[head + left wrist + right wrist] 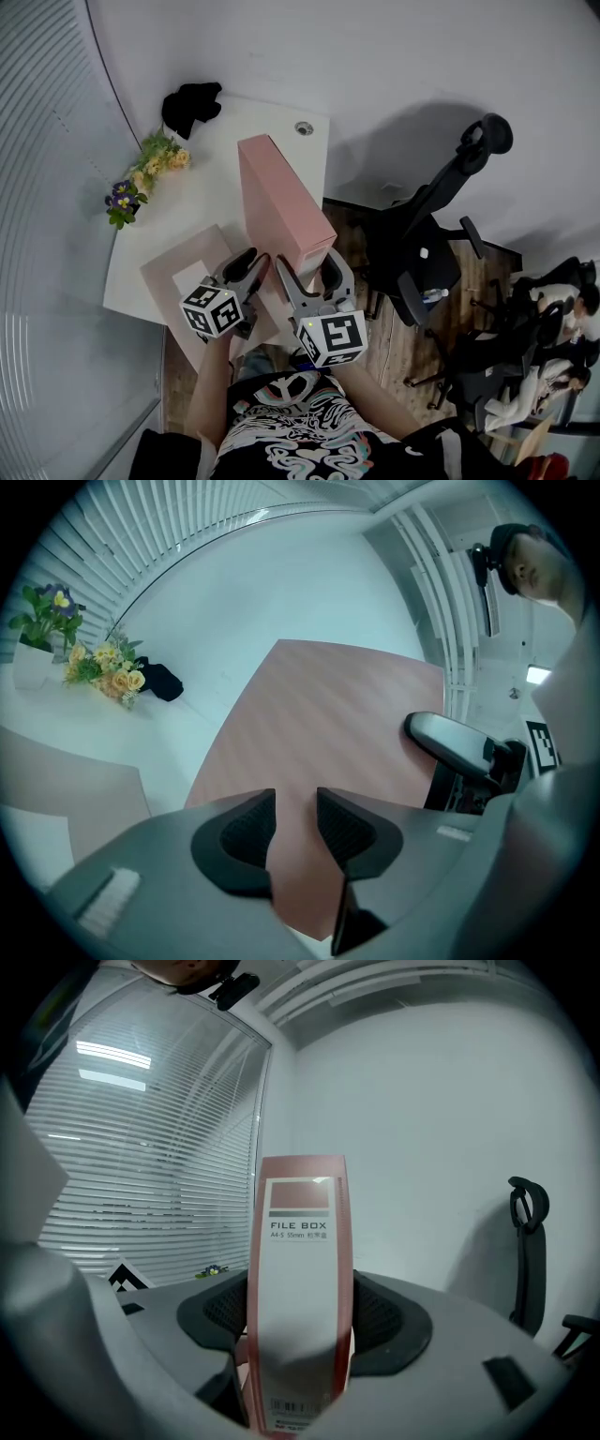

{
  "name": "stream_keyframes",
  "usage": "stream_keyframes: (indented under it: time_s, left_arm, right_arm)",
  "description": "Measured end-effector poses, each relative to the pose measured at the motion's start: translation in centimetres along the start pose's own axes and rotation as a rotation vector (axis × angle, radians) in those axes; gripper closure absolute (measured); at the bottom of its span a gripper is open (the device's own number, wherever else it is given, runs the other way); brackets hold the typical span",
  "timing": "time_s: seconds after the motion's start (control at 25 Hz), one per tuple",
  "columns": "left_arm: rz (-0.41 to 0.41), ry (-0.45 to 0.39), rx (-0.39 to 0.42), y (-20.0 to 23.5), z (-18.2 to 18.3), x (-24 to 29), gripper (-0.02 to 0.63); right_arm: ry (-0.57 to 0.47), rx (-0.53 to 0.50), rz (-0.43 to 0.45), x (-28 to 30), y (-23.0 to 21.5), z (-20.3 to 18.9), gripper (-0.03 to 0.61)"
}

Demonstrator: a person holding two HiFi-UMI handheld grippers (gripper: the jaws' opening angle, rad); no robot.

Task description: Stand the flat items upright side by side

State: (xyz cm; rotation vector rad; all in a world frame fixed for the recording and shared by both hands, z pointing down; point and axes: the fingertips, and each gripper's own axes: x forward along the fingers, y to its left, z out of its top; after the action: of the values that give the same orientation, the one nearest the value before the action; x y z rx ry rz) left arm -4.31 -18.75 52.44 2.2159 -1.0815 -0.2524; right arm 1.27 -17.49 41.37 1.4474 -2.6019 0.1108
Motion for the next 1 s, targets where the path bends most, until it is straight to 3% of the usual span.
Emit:
stream_keyframes:
  time_s: [0.32, 0.6, 1.0]
  left_arm:
    - [-0.005, 0.03, -0.018, 0.4, -1.4, -0.1, 0.488]
    - [-0.17, -0.119, -0.194, -0.6, 0.2, -1.0, 0.48]
    - [-0.195, -0.13, -0.271, -0.8, -0.7, -1.1, 0.439]
  right_arm:
    - [0.025, -0.011, -0.021, -1.4, 0.3, -2.2, 0.276]
    - [0.061, -0.011, -0.031, -1.8, 0.3, -4.4, 0.276]
    - [0.05, -0.009, -0.016, -2.0, 0.4, -4.9, 0.275]
